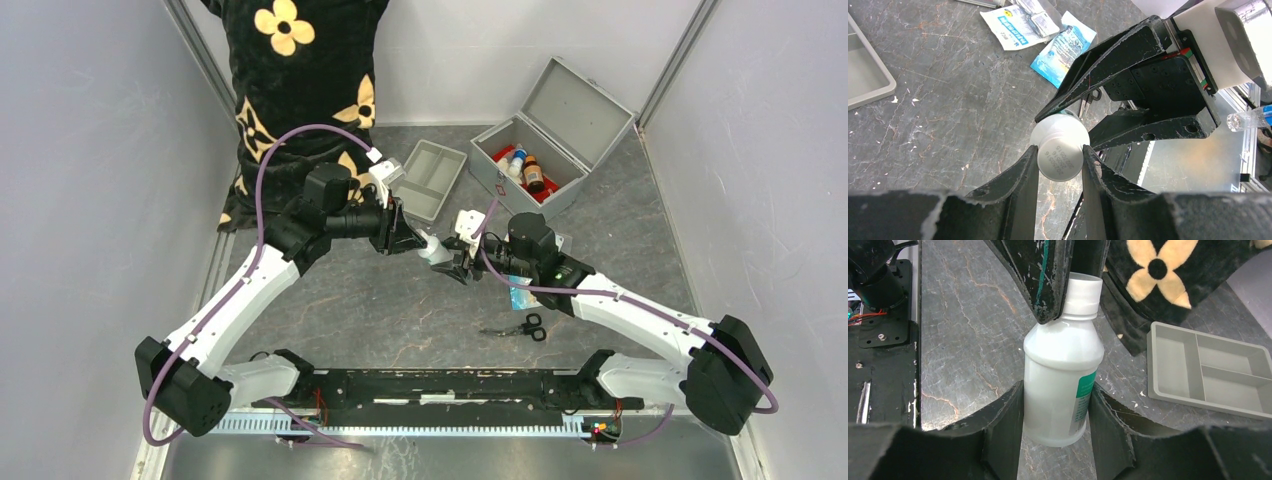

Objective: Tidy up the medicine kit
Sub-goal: Pick up the pill bottle at the center of the board.

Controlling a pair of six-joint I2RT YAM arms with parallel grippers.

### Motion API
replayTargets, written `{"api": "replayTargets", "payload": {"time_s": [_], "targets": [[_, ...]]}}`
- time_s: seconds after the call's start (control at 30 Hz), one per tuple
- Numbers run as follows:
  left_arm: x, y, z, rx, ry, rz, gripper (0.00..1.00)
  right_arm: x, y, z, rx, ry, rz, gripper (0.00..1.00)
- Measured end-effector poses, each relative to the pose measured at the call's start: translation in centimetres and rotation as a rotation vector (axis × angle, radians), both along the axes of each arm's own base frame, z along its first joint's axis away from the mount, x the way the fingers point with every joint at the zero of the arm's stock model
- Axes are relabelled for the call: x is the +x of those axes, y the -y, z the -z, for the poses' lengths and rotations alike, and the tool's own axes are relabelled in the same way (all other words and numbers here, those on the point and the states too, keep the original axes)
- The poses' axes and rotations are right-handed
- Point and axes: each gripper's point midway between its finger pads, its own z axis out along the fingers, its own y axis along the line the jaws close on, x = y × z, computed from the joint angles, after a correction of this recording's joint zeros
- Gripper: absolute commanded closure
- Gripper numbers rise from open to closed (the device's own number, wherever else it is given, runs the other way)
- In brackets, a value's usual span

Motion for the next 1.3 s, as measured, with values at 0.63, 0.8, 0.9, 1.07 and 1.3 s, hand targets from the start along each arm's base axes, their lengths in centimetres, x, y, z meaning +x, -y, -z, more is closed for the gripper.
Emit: {"api": "replayTargets", "payload": {"time_s": [0.63, 0.8, 0.9, 1.07, 1.3], "targets": [[0.05, 0.02, -0.13, -0.001, 0.003, -0.001, 0.98, 0.11, 0.07, -0.06, -0.005, -0.002, 0.007, 0.65], [0.08, 0.06, -0.18, -0.001, 0.004, -0.001, 0.98, 0.16, 0.08, -0.12, -0.005, -0.001, 0.01, 0.65], [0.11, 0.07, -0.15, 0.0, 0.003, -0.001, 0.98, 0.16, 0.09, -0.1, -0.006, -0.001, 0.01, 0.65], [0.13, 0.1, -0.12, 0.0, 0.002, 0.0, 0.98, 0.17, 0.1, -0.07, -0.007, -0.002, 0.011, 0.66], [0.26, 0.24, 0.01, 0.003, -0.003, 0.002, 0.98, 0.24, 0.18, 0.04, -0.011, -0.004, 0.017, 0.66]]}}
